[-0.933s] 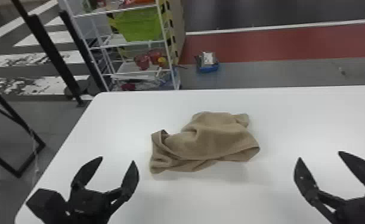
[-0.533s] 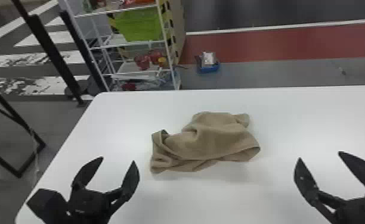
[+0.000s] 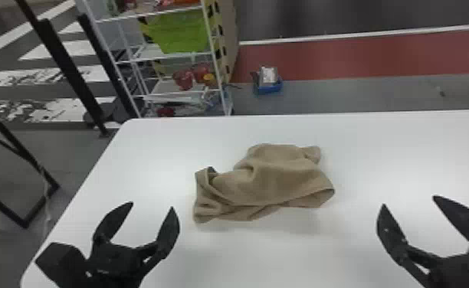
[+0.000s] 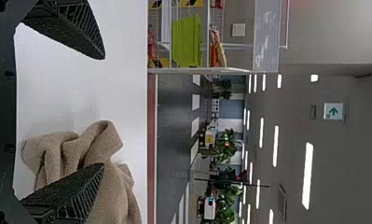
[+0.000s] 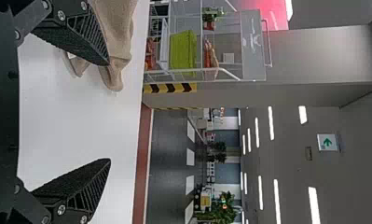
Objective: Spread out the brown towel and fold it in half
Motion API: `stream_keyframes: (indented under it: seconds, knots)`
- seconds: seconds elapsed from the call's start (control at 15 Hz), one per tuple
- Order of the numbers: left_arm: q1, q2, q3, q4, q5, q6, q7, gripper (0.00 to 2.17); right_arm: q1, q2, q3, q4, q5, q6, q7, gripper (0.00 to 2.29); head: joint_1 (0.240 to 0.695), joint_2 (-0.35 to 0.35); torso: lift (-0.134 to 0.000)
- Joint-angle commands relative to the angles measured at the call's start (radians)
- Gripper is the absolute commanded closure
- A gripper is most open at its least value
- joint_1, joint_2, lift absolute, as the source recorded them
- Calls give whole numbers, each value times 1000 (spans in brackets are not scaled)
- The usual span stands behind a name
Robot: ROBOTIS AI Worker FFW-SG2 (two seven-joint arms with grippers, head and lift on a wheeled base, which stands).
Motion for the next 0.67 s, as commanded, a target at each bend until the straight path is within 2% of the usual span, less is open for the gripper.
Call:
stream_keyframes:
  seconds: [0.0, 0.07, 0.2, 0.27, 0.4, 0.6]
  knots:
    - [0, -4, 0, 3, 0, 0, 1, 63, -18, 1, -9, 18, 6, -24, 45, 164, 695, 228, -134]
    - [0, -4, 2, 3, 0, 0, 1, 63, -31, 1, -18, 34, 20, -52, 85, 164, 695, 232, -134]
    - [0, -4, 3, 3, 2, 0, 1, 63, -64, 1, -26, 60, 96, -70, 148, 164, 695, 243, -134]
    - [0, -4, 3, 4, 2, 0, 1, 63, -93, 1, -32, 101, 146, -138, 186, 164, 695, 246, -134]
    - [-2, -4, 3, 6, 2, 0, 1, 63, -154, 1, -67, 181, 176, -209, 252, 164, 695, 266, -134]
    - [-3, -4, 5, 10, 2, 0, 1, 63, -225, 1, -84, 270, 254, -248, 290, 164, 695, 266, -134]
